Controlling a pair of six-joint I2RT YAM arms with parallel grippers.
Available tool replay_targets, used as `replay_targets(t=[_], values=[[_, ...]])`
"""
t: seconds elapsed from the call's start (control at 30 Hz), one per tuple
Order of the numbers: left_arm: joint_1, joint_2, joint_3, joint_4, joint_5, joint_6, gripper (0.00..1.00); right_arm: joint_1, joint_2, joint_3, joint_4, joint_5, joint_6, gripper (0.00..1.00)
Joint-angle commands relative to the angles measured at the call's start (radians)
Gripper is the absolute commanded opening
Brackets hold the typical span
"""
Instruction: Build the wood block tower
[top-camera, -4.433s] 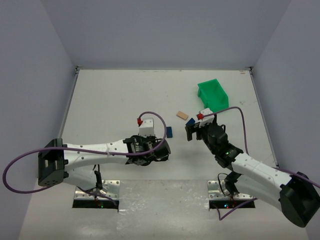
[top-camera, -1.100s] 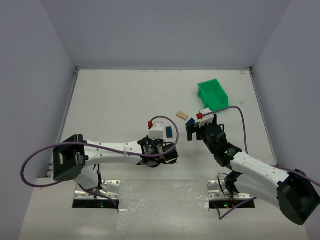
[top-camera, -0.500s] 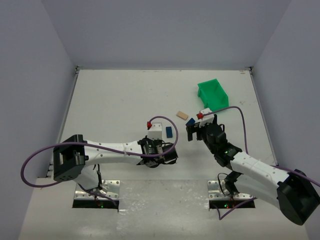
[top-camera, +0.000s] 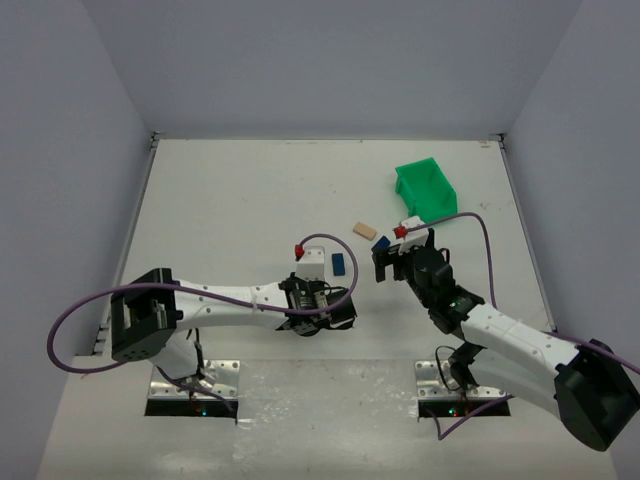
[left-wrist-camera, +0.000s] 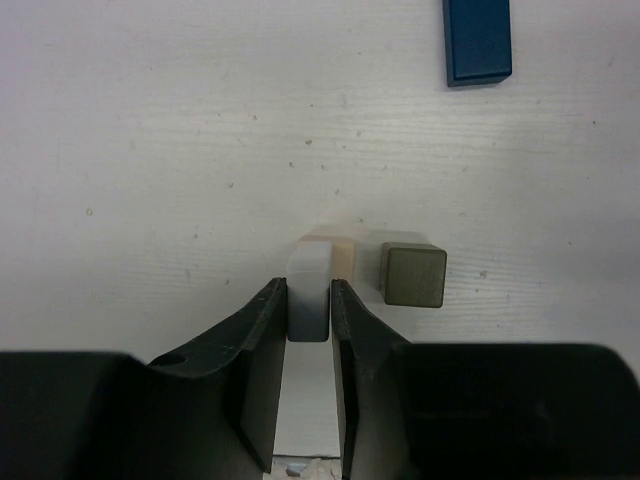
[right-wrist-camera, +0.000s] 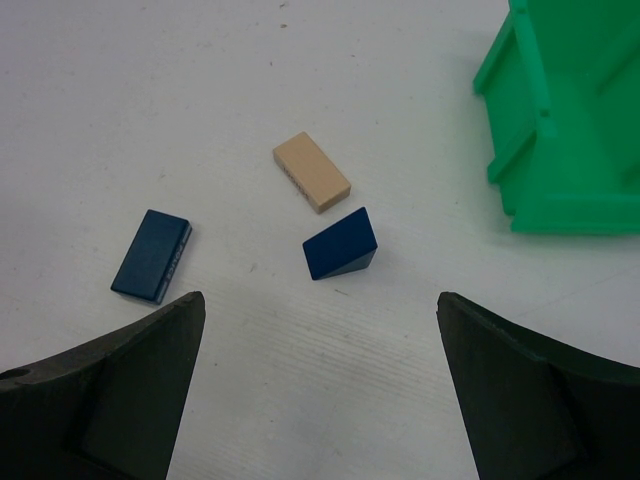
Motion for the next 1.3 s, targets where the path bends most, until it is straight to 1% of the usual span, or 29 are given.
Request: replay_targets(t=[0.0,0.47,1.27], values=[[-0.010,-0.009,-0.004,0.011,-0.023,-0.018,0.24,-0.004,-0.015,0.024,0.033,0.007,-0.008,0.99],[-0.011,-0.009,-0.003,0.008,-0.028,-0.021,0.36,-0.002,-0.012,0.026,0.032,0.007,-0.009,0.99],[-0.014,-0.016,-0.015,0.054,-0.037,0.027,0.36,-0.002,-0.011,0.039,0.003,0.007,-0.002,0.99]])
